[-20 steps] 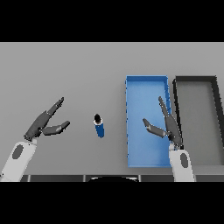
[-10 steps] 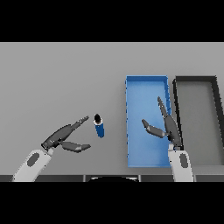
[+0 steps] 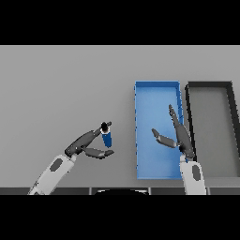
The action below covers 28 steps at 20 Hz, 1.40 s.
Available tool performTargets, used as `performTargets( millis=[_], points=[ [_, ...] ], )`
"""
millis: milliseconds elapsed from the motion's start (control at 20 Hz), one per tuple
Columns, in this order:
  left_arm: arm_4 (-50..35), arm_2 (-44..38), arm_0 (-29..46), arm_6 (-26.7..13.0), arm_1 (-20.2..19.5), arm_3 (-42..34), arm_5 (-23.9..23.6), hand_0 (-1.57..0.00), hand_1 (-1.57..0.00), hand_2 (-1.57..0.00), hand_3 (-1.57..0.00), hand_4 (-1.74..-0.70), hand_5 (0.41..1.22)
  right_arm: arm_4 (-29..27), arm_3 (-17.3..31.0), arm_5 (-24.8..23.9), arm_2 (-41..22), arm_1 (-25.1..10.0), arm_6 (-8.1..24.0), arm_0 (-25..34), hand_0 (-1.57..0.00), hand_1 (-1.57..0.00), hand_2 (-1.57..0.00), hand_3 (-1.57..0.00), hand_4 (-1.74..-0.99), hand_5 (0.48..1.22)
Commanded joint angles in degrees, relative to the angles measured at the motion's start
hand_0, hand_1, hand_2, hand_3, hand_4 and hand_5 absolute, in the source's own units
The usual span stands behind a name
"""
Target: Pick up the blue pipe and place it into the blue bin.
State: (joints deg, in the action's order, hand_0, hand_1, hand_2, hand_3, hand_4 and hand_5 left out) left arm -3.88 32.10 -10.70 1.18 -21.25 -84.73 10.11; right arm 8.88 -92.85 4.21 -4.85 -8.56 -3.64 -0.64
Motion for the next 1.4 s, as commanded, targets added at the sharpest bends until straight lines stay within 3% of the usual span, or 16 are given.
performTargets(
  millis=[0,200,250,400,550,600,700,800,900,1100,1350],
  points=[
    [-0.4,-0.3,-0.2,0.8,0.6,0.9,-0.1,0.0,0.0,0.0,0.0,-1.13,0.493,-0.1,-0.9,0.2,0.2,-0.6,-0.8,-0.6,0.0,0.0,0.0,0.0,-1.203,0.551],
    [2.1,0.0,-2.7,1.7,3.9,5.7,-2.1,0.0,0.0,0.0,0.0,-1.1,0.497,-0.6,-0.6,0.5,0.6,-1.0,-0.1,-0.4,0.0,0.0,0.0,0.0,-1.2,0.547],
    [2.4,0.0,-2.4,3.4,4.4,6.5,-2.5,0.0,0.0,-0.01,0.0,-1.1,0.506,-0.8,-0.6,0.6,0.8,-1.2,-0.1,-0.4,0.0,0.0,0.0,0.0,-1.198,0.547],
    [0.2,-0.8,-3.3,5.2,6.9,8.8,-1.4,0.0,0.0,-0.09,-0.04,-1.14,0.567,0.0,-0.8,0.4,0.2,-0.9,0.7,-0.7,0.0,0.0,0.0,0.0,-1.188,0.55],
    [-3.5,-1.9,-3.9,4.5,9.4,9.9,0.2,-0.04,-0.25,-0.42,-0.35,-1.27,0.675,0.0,-0.5,0.4,0.3,-1.0,-0.1,-0.5,0.0,0.0,0.0,0.0,-1.196,0.56],
    [-4.3,-2.1,-3.7,4.6,10.0,10.4,0.6,-0.18,-0.41,-0.58,-0.59,-1.3,0.784,0.2,-0.6,0.2,0.2,-0.8,0.4,-0.2,0.0,0.0,0.0,0.0,-1.192,0.56],
    [-4.0,-2.0,-3.4,5.1,11.4,10.0,-0.5,-0.65,-0.83,-0.94,-0.91,-1.45,0.941,0.2,-1.3,0.1,0.2,-0.8,-0.2,-0.8,0.0,0.0,0.0,0.0,-1.189,0.562],
    [-2.9,-1.6,-3.1,5.7,12.0,9.5,-0.9,-0.98,-1.1,-1.16,-1.11,-1.55,1.042,0.2,-1.5,0.2,0.2,-0.9,-0.4,-1.4,0.0,0.0,0.0,0.0,-1.182,0.562],
    [-2.5,-0.6,-2.7,6.0,12.0,9.0,-0.7,-1.19,-1.27,-1.31,-1.26,-1.62,1.106,0.6,-0.7,0.0,0.2,-1.0,0.3,-0.9,0.0,0.0,0.0,0.0,-1.178,0.561],
    [-1.1,0.5,-2.0,7.5,11.7,8.0,-2.0,-1.42,-1.45,-1.46,-1.44,-1.52,1.174,0.3,-1.0,0.0,0.4,-1.1,0.8,-0.5,0.0,0.0,0.0,0.0,-1.174,0.558],
    [-0.4,0.0,-1.9,11.6,14.2,3.7,-2.6,-1.52,-1.53,-1.54,-1.53,-1.48,1.206,1.1,0.1,-0.2,0.3,-1.2,0.9,-0.2,0.0,0.0,0.0,0.0,-1.154,0.55]
  ],
)
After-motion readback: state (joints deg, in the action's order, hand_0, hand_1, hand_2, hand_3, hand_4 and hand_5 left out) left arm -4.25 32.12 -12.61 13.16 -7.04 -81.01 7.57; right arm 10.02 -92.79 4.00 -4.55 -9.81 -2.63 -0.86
